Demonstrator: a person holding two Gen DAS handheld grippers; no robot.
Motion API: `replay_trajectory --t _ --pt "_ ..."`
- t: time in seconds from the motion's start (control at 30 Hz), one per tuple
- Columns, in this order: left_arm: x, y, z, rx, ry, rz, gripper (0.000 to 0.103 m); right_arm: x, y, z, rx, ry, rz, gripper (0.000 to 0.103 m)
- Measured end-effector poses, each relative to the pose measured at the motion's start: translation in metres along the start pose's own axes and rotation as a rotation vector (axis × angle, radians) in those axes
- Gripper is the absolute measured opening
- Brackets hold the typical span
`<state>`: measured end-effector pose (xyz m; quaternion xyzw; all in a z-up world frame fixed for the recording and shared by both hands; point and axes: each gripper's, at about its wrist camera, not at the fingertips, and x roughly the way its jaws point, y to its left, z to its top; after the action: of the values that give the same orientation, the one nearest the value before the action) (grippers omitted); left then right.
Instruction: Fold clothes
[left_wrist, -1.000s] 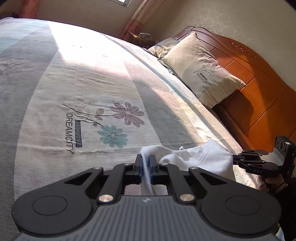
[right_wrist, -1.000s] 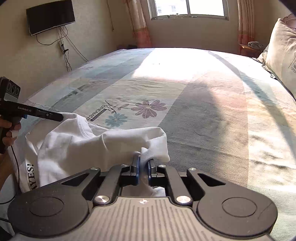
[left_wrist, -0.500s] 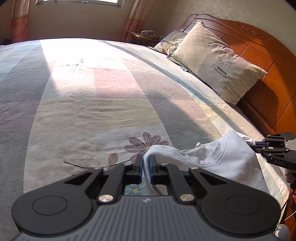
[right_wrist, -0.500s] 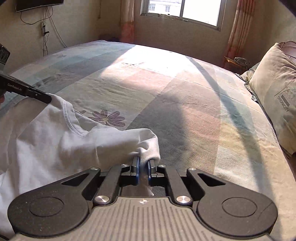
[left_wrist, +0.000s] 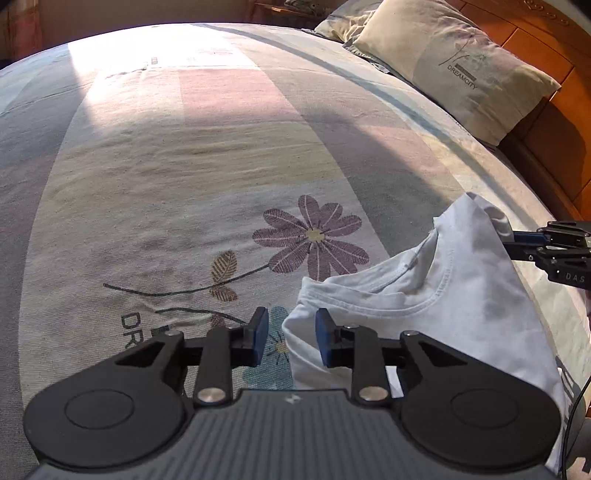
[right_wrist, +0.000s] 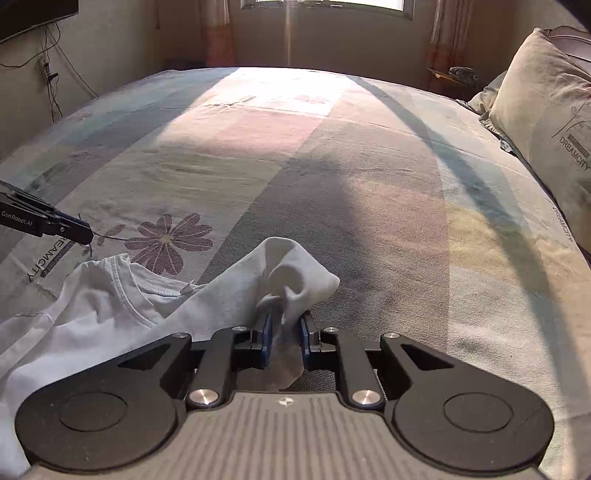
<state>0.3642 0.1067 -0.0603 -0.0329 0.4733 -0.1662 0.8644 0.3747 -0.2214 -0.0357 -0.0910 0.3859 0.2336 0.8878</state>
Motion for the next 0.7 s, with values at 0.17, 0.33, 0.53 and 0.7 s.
replay_trajectory --t 0.17,0.33,0.53,0.7 --pt "-0.044 -0.044 -0.044 0.038 0.025 -0.03 0.076 -0.062 0.015 -0.037 0.025 -0.038 -0.014 0.064" --pt "-0.091 -0.093 -0.088 0.048 0.034 -0.071 0.086 -0.119 0.048 -0.089 0.036 -0.065 -0.029 0.088" --pt "-0.121 -0.147 -0.134 0.085 0.005 0.054 0.092 -0.169 0.085 -0.15 0.103 -0.078 -0.031 0.098" --pt "-0.115 -0.171 -0.153 0.076 0.001 0.135 0.092 -0.183 0.102 -0.183 0.213 -0.081 0.014 0.1"
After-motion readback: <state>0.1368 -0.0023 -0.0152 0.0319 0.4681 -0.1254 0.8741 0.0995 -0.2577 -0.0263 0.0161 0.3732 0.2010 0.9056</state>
